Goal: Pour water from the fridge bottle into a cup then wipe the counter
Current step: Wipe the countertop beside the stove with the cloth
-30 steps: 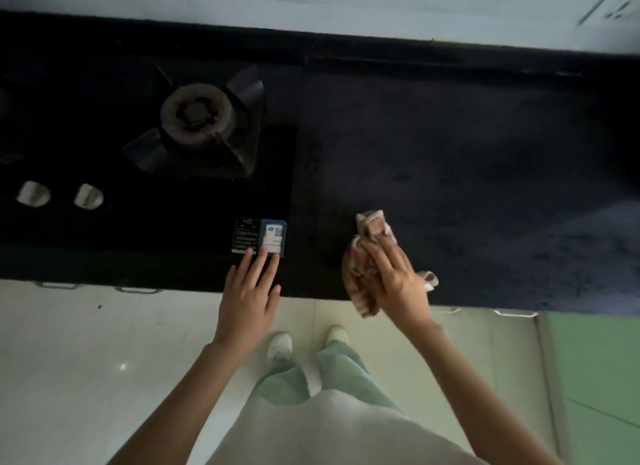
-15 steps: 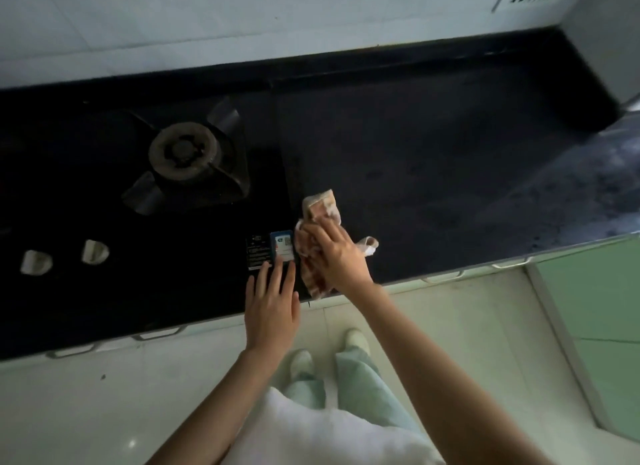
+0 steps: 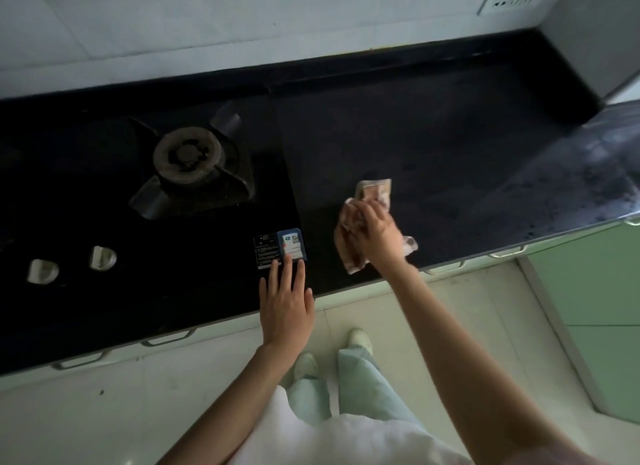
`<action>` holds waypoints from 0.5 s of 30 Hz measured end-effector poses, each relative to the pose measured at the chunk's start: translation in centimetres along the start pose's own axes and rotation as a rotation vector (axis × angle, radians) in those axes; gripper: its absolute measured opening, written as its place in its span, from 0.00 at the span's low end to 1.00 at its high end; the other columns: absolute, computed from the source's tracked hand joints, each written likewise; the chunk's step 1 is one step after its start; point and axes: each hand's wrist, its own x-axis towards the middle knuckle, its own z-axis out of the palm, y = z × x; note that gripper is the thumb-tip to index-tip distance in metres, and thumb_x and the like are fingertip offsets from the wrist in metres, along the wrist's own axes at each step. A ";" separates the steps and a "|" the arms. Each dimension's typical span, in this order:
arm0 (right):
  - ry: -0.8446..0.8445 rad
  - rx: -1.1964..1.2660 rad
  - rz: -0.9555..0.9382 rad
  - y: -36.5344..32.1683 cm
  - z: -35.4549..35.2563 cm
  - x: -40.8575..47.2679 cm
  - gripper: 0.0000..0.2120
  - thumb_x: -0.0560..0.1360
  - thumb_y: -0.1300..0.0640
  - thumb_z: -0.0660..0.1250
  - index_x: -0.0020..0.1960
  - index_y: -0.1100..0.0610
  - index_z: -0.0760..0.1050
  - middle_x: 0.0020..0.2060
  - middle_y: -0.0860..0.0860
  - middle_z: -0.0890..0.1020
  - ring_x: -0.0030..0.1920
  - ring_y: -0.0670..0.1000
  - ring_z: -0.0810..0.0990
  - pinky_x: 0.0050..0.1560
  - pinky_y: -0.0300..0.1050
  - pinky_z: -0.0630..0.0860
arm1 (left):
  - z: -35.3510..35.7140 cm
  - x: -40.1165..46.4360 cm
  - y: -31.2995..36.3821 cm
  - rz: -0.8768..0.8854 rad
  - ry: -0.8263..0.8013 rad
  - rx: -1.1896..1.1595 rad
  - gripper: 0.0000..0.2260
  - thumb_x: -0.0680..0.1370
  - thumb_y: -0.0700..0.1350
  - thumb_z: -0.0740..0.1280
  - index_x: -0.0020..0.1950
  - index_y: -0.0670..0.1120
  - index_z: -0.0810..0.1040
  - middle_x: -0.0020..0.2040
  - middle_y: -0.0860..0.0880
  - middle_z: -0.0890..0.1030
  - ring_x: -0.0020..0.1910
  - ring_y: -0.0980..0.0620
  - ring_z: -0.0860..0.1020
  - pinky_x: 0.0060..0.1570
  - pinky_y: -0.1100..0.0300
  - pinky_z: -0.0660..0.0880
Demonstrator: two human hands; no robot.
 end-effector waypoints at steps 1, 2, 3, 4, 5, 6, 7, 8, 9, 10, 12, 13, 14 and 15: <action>0.009 0.021 -0.050 -1.3 1.1 -0.8 0.22 0.73 0.60 0.69 0.67 0.57 0.71 0.66 0.56 0.73 0.63 0.60 0.74 0.55 0.57 0.78 | 0.1 0.0 0.0 -0.001 0.000 -0.002 0.23 0.77 0.47 0.67 0.71 0.44 0.70 0.72 0.42 0.69 0.72 0.39 0.67 0.67 0.40 0.65; 0.021 0.042 -0.089 -2.3 2.1 -2.0 0.22 0.73 0.60 0.69 0.66 0.57 0.72 0.65 0.56 0.74 0.62 0.60 0.75 0.52 0.58 0.80 | 0.1 0.1 0.0 0.002 0.002 -0.004 0.23 0.76 0.47 0.68 0.71 0.44 0.71 0.72 0.42 0.70 0.71 0.39 0.67 0.66 0.39 0.66; 0.029 0.055 -0.116 -3.0 2.8 -3.3 0.22 0.73 0.61 0.69 0.66 0.56 0.72 0.64 0.56 0.74 0.62 0.60 0.75 0.49 0.57 0.81 | 0.2 0.1 -0.1 0.008 0.007 -0.009 0.24 0.75 0.47 0.69 0.70 0.44 0.72 0.71 0.42 0.71 0.71 0.38 0.68 0.65 0.39 0.67; 0.034 0.056 -0.134 -3.2 3.2 -4.8 0.23 0.73 0.61 0.69 0.67 0.55 0.71 0.65 0.56 0.74 0.63 0.60 0.74 0.47 0.55 0.81 | 0.3 0.2 -0.2 0.015 0.016 -0.014 0.24 0.74 0.46 0.70 0.69 0.43 0.73 0.71 0.42 0.71 0.70 0.38 0.69 0.64 0.38 0.68; 0.038 0.056 -0.144 -3.0 3.4 -6.2 0.23 0.74 0.61 0.69 0.68 0.53 0.70 0.67 0.55 0.73 0.65 0.60 0.73 0.47 0.53 0.80 | 0.3 0.2 -0.3 0.021 0.023 -0.018 0.24 0.74 0.45 0.71 0.69 0.43 0.73 0.70 0.41 0.72 0.69 0.37 0.70 0.63 0.38 0.69; 0.045 0.065 -0.144 -2.4 3.0 -7.4 0.23 0.74 0.60 0.68 0.68 0.51 0.69 0.68 0.54 0.72 0.66 0.59 0.72 0.49 0.52 0.79 | 0.4 0.2 -0.4 0.026 0.029 -0.021 0.24 0.74 0.45 0.71 0.69 0.42 0.74 0.70 0.41 0.72 0.69 0.37 0.70 0.63 0.38 0.69; 0.050 0.078 -0.133 -1.2 2.5 -8.4 0.23 0.75 0.59 0.67 0.68 0.50 0.69 0.68 0.54 0.71 0.67 0.58 0.71 0.51 0.51 0.78 | 0.4 0.1 -0.4 0.028 0.033 -0.023 0.24 0.74 0.45 0.71 0.69 0.42 0.74 0.70 0.41 0.72 0.69 0.37 0.70 0.63 0.38 0.69; 0.070 0.088 -0.114 0.1 1.7 -9.2 0.23 0.74 0.59 0.67 0.68 0.50 0.70 0.69 0.53 0.71 0.67 0.57 0.71 0.53 0.50 0.77 | 0.4 0.1 -0.5 0.031 0.032 -0.025 0.24 0.74 0.45 0.71 0.69 0.42 0.73 0.70 0.41 0.71 0.69 0.37 0.69 0.63 0.38 0.69; 0.096 0.087 -0.080 1.8 0.7 -9.6 0.24 0.73 0.59 0.67 0.68 0.49 0.71 0.68 0.53 0.71 0.67 0.56 0.71 0.52 0.48 0.76 | 0.5 0.1 -0.5 0.032 0.030 -0.027 0.24 0.75 0.45 0.70 0.69 0.42 0.73 0.71 0.41 0.71 0.70 0.37 0.69 0.64 0.38 0.68; 0.123 0.078 -0.035 3.6 -0.6 -9.6 0.24 0.73 0.61 0.67 0.68 0.49 0.71 0.68 0.52 0.71 0.66 0.56 0.71 0.52 0.48 0.76 | 0.5 0.0 -0.5 0.031 0.027 -0.026 0.24 0.75 0.45 0.69 0.70 0.43 0.72 0.71 0.41 0.70 0.70 0.37 0.68 0.64 0.38 0.68; 0.159 0.037 0.069 7.2 -3.3 -8.3 0.25 0.72 0.61 0.67 0.68 0.49 0.71 0.67 0.53 0.71 0.64 0.58 0.72 0.50 0.49 0.75 | 0.4 -0.1 -0.4 0.025 0.013 -0.022 0.24 0.76 0.45 0.68 0.71 0.43 0.71 0.72 0.41 0.69 0.71 0.37 0.67 0.65 0.39 0.67; 0.163 0.011 0.119 8.6 -4.5 -7.0 0.25 0.72 0.60 0.66 0.69 0.51 0.71 0.67 0.54 0.72 0.62 0.60 0.74 0.49 0.51 0.75 | 0.3 -0.1 -0.4 0.023 0.006 -0.020 0.24 0.76 0.45 0.68 0.71 0.43 0.70 0.73 0.41 0.68 0.71 0.37 0.67 0.65 0.38 0.66; 0.159 -0.012 0.168 9.7 -5.4 -5.5 0.24 0.73 0.59 0.65 0.69 0.52 0.71 0.67 0.55 0.72 0.60 0.62 0.74 0.47 0.51 0.74 | 0.3 -0.2 -0.3 0.022 0.001 -0.017 0.24 0.77 0.46 0.67 0.72 0.43 0.70 0.73 0.41 0.68 0.72 0.37 0.66 0.66 0.38 0.66; 0.151 -0.030 0.209 10.2 -5.9 -3.9 0.23 0.73 0.60 0.64 0.68 0.53 0.70 0.67 0.55 0.72 0.59 0.63 0.75 0.46 0.52 0.73 | 0.3 -0.2 -0.3 0.023 -0.002 -0.010 0.24 0.77 0.46 0.67 0.72 0.43 0.69 0.74 0.41 0.67 0.72 0.37 0.65 0.66 0.38 0.65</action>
